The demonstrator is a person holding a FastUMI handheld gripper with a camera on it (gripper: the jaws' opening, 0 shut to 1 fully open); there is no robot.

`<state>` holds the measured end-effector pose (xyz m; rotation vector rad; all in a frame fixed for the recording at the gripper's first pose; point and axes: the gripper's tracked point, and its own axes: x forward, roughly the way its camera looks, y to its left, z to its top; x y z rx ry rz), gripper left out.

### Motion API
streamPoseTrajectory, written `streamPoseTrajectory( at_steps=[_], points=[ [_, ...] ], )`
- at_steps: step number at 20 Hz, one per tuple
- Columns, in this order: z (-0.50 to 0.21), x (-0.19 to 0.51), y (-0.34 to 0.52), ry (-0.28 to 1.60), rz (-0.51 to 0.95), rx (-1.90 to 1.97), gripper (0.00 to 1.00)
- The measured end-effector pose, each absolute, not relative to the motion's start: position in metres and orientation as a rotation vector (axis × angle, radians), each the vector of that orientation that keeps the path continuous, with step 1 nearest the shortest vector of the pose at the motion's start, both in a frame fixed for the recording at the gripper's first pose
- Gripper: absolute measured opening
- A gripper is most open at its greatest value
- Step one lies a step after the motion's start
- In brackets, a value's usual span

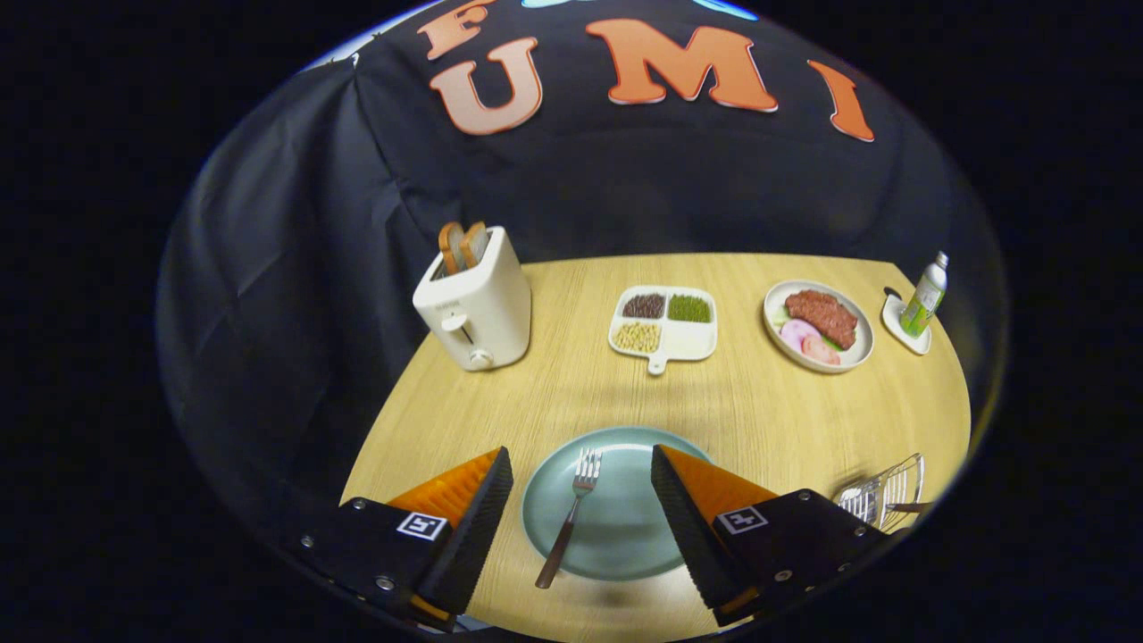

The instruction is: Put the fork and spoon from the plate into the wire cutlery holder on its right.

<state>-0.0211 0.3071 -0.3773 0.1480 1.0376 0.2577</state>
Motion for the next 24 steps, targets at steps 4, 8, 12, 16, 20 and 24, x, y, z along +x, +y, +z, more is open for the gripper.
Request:
streamPoseTrajectory(
  at_steps=[4,8,12,16,20,24],
  points=[
    [-0.420,-0.042,0.318,1.203,0.255,0.136,0.90],
    [-0.452,-0.064,0.318,1.346,0.275,0.051,0.81],
    [-0.475,-0.080,0.321,1.475,0.275,0.016,0.71],
    [-0.493,-0.093,0.321,1.581,0.248,-0.008,0.67],
    [-0.501,-0.099,0.322,1.640,0.200,-0.016,0.44],
    [-0.497,-0.096,0.316,1.652,0.145,-0.026,0.21]
  ],
)
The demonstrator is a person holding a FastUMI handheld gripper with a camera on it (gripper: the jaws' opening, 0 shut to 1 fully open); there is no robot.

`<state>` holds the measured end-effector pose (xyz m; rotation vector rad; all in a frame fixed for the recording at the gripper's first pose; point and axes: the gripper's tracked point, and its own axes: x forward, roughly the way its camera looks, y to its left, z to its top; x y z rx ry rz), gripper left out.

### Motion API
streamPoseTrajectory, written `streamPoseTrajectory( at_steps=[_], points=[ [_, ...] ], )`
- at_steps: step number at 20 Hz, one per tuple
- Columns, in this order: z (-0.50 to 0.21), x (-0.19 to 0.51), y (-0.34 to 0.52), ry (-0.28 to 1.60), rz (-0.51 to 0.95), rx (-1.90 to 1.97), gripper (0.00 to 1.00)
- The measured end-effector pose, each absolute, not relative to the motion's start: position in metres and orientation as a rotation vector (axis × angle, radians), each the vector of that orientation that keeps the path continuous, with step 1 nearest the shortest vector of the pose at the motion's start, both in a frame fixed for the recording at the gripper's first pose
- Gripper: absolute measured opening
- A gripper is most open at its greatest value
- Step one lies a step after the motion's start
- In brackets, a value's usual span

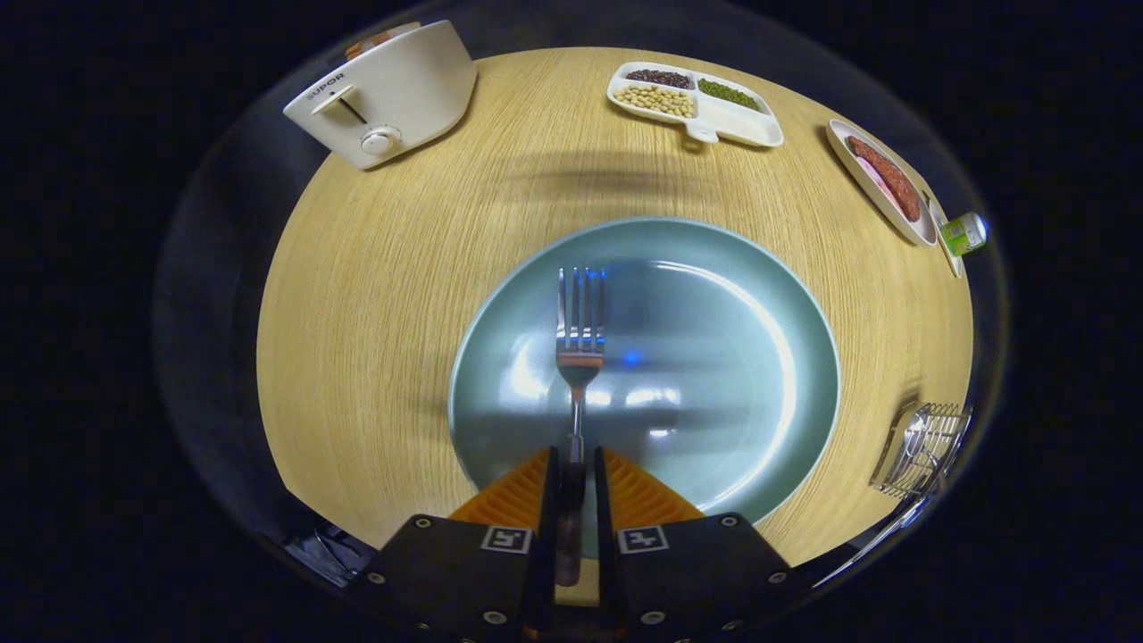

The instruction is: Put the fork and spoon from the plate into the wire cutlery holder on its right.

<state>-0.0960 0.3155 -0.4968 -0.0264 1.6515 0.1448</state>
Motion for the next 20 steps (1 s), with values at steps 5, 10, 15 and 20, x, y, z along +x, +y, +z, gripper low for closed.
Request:
streamPoseTrajectory(
  at_steps=[5,10,15,20],
  points=[
    [-0.484,-0.085,0.310,1.580,0.174,0.009,0.05],
    [-0.440,-0.070,0.278,1.461,0.160,0.046,0.05],
    [-0.403,-0.070,0.226,1.356,0.102,0.083,0.05],
    [-0.368,-0.087,0.149,1.327,0.034,0.098,0.05]
  ],
)
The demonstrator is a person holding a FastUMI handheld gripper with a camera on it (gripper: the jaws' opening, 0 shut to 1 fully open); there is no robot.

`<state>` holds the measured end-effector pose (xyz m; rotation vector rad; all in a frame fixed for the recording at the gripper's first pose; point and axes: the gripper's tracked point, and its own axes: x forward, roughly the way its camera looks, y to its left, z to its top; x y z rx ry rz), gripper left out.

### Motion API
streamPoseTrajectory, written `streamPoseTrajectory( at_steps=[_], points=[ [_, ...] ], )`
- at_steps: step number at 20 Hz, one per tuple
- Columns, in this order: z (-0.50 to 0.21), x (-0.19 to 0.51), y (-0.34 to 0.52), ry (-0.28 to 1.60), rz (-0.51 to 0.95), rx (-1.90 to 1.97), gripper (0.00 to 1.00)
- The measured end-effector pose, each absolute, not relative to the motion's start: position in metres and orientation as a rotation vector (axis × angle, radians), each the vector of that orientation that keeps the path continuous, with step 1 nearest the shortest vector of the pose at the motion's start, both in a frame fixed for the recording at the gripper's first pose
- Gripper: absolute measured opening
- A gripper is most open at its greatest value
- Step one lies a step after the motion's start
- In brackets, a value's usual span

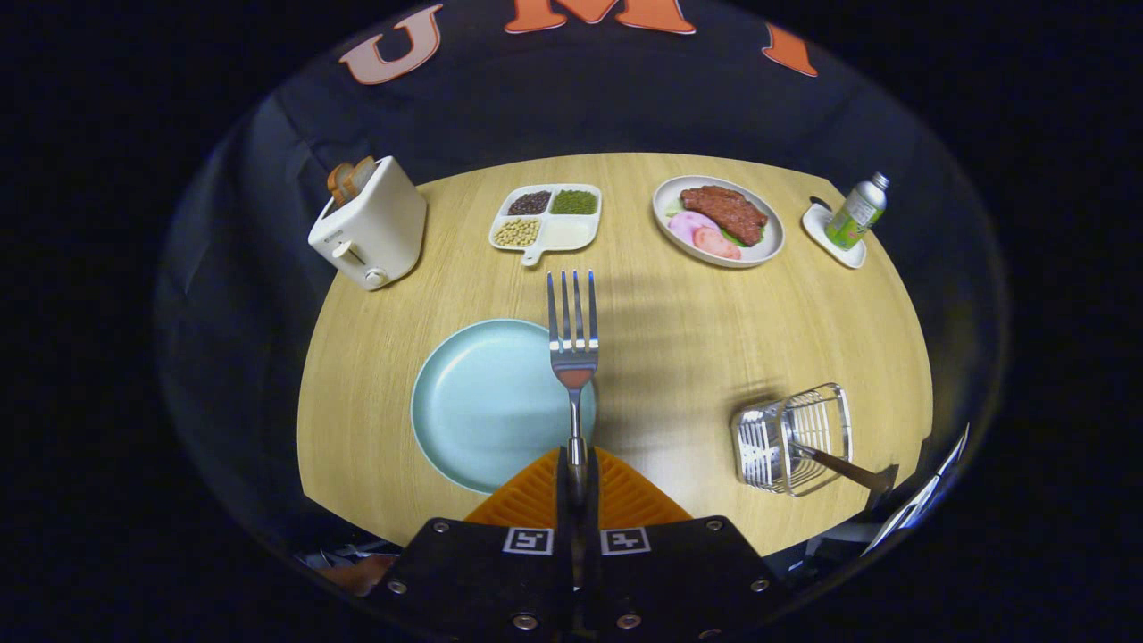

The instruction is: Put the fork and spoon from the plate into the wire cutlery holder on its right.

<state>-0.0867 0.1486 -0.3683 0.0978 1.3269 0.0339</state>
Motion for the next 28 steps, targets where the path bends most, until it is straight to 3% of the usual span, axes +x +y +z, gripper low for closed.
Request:
streamPoseTrajectory(
  at_steps=[6,12,21,28],
  points=[
    [-0.359,-0.108,0.059,1.353,-0.027,0.099,0.05],
    [-0.365,-0.136,0.013,1.442,0.044,0.046,0.05],
    [-0.392,-0.162,-0.008,1.608,0.117,-0.004,0.06],
    [-0.397,-0.155,-0.010,1.627,0.138,0.023,0.10]
  ],
)
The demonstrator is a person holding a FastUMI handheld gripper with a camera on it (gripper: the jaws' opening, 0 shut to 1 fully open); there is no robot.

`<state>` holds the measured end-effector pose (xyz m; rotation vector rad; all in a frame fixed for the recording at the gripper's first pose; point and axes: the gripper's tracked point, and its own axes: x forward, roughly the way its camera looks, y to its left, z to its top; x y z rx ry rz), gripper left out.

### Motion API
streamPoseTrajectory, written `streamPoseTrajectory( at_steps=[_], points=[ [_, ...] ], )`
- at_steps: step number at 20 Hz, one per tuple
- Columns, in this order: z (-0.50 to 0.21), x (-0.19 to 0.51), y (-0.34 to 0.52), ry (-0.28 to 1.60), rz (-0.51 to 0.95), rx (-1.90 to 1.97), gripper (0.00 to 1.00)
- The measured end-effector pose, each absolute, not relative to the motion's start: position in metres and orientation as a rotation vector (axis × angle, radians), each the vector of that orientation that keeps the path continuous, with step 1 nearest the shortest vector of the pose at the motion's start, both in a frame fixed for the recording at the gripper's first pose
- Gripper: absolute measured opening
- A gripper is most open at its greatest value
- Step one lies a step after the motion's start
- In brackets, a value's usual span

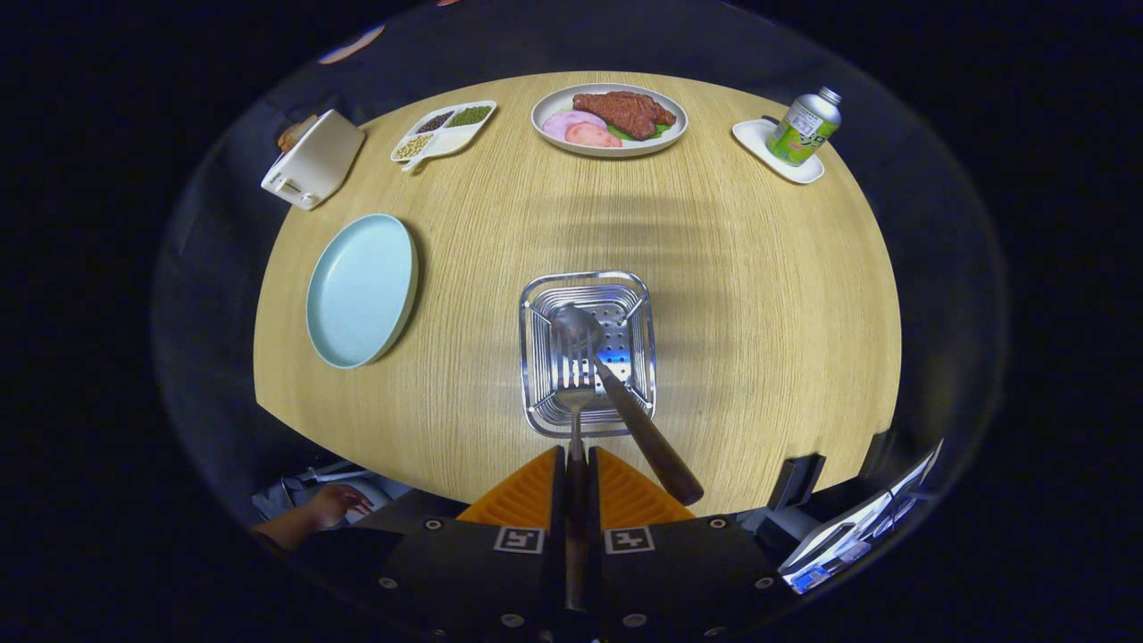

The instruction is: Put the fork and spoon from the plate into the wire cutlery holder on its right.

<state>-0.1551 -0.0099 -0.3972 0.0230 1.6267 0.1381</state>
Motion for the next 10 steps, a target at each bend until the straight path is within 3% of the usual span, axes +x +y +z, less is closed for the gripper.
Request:
streamPoseTrajectory(
  at_steps=[10],
  points=[
    [-0.365,-0.111,0.002,1.446,0.175,0.145,0.19]
  ],
)
